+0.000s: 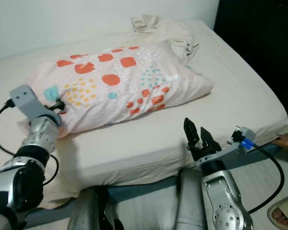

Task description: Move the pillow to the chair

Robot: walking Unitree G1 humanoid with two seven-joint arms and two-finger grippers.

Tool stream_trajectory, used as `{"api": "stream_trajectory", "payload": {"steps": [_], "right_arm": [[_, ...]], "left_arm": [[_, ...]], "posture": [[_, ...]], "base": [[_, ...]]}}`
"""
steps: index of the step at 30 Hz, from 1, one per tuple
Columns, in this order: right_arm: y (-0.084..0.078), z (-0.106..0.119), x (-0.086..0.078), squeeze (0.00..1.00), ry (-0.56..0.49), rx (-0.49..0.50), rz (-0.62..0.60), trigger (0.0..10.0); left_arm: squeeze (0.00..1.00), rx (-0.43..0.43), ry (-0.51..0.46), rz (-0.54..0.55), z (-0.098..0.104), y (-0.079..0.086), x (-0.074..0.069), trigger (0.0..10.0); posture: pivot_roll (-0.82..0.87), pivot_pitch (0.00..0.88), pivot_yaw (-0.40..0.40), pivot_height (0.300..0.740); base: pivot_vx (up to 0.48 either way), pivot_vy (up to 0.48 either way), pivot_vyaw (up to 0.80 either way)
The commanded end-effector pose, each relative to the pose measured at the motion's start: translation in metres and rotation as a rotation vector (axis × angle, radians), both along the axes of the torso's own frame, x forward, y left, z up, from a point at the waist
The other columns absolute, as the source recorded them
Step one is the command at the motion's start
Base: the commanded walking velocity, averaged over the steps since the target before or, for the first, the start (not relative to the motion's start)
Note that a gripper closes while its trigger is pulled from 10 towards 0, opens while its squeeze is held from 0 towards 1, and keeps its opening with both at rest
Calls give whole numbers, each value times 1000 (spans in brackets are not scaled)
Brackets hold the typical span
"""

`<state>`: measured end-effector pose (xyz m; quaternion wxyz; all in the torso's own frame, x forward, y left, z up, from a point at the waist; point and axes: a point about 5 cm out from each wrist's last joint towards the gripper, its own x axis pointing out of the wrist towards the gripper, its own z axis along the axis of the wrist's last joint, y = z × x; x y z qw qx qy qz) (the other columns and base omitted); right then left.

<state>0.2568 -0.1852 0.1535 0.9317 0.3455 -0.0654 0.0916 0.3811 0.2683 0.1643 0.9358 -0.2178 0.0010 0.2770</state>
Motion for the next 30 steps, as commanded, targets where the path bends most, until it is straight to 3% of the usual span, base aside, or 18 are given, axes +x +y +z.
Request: {"api": "stream_trajectory", "payload": {"steps": [1,4,8,12,14,17,18,19,21,24,26,30], "right_arm": [[4,-4,-1,0,18,12,23,10000],[5,-4,0,0,18,13,28,10000],[8,-4,0,0,18,14,39,10000],[8,-6,0,0,23,12,44,10000],[8,-6,0,0,25,11,45,10000],[8,-6,1,0,27,7,44,10000],[7,-6,2,0,32,0,39,10000],[6,-6,2,0,33,-1,37,10000],[6,-6,2,0,34,-3,35,10000],[4,-8,0,0,40,-7,28,10000],[4,-8,0,0,41,-8,28,10000],[3,-9,-1,0,46,-13,25,10000]], "left_arm": [[0,2,-3,78,-3,20,-10,10000],[0,23,5,129,-4,30,-16,10000],[0,166,20,197,-3,47,-28,10000],[0,210,65,220,-6,57,-34,10000],[0,171,131,204,-17,62,-38,10000],[0,106,211,131,-32,58,-38,10000],[0,0,273,39,-47,47,-37,10000],[0,-30,290,2,-52,43,-36,10000],[0,-76,302,-27,-56,37,-36,10000],[0,-273,288,-110,-66,17,-31,10000],[0,-284,285,-119,-66,16,-31,10000],[0,-507,199,-213,-66,-4,-24,10000]], "posture": [[-229,281,148,527],[-230,281,152,527],[-226,281,151,527],[-222,279,150,527],[-219,277,149,527],[-216,276,149,527],[-219,276,149,527],[-219,276,149,527],[-219,275,148,527],[-223,276,150,527],[-223,276,150,527],[-226,278,147,527]], "base": [[0,0,0],[0,0,0],[0,0,0],[0,0,0],[0,0,0],[0,0,0],[0,0,0],[0,0,0],[0,0,0],[0,0,0],[0,0,0],[0,0,0]]}}
